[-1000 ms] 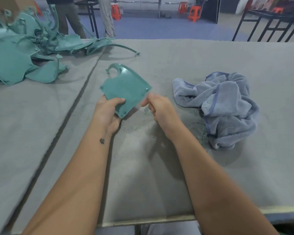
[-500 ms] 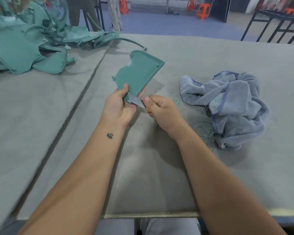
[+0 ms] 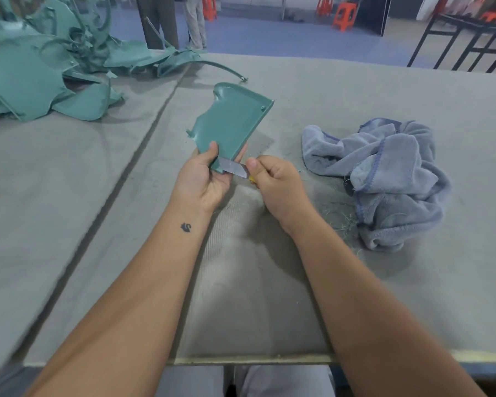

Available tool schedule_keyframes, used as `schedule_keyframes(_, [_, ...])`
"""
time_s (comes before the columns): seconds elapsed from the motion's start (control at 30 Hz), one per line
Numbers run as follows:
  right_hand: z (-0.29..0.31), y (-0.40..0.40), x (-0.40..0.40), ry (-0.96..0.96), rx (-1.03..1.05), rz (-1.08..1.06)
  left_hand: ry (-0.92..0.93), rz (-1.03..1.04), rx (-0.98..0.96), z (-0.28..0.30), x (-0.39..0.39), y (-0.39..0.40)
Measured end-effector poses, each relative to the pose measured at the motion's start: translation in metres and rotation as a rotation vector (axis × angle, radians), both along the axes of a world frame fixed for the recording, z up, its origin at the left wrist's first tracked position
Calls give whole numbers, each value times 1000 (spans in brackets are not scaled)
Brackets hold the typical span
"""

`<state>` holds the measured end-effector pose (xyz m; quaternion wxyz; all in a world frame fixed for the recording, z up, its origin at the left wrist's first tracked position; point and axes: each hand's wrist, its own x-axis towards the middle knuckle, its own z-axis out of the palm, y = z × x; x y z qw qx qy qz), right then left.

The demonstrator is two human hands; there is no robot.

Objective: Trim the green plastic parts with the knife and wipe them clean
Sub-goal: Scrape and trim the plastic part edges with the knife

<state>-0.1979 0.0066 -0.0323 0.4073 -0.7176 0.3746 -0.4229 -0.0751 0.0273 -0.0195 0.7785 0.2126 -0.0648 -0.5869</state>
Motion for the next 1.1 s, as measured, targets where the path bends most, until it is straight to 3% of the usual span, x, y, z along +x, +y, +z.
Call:
schedule_keyframes(0.3, [1,0,-2,64,67,203,-2,30,-51,-2,4,3])
schedule_keyframes(0.63, [-3,-3,2,84,20,92,-41,-1,-15,-3,3,2])
schedule_keyframes(0.8, [-4,-16,-2,-227,216,-110,-122,-50,-23,-10,10,5])
schedule_keyframes(1.1, [8,-13,-10,-396,215,-137,-152,-24,-14,-11,18,4])
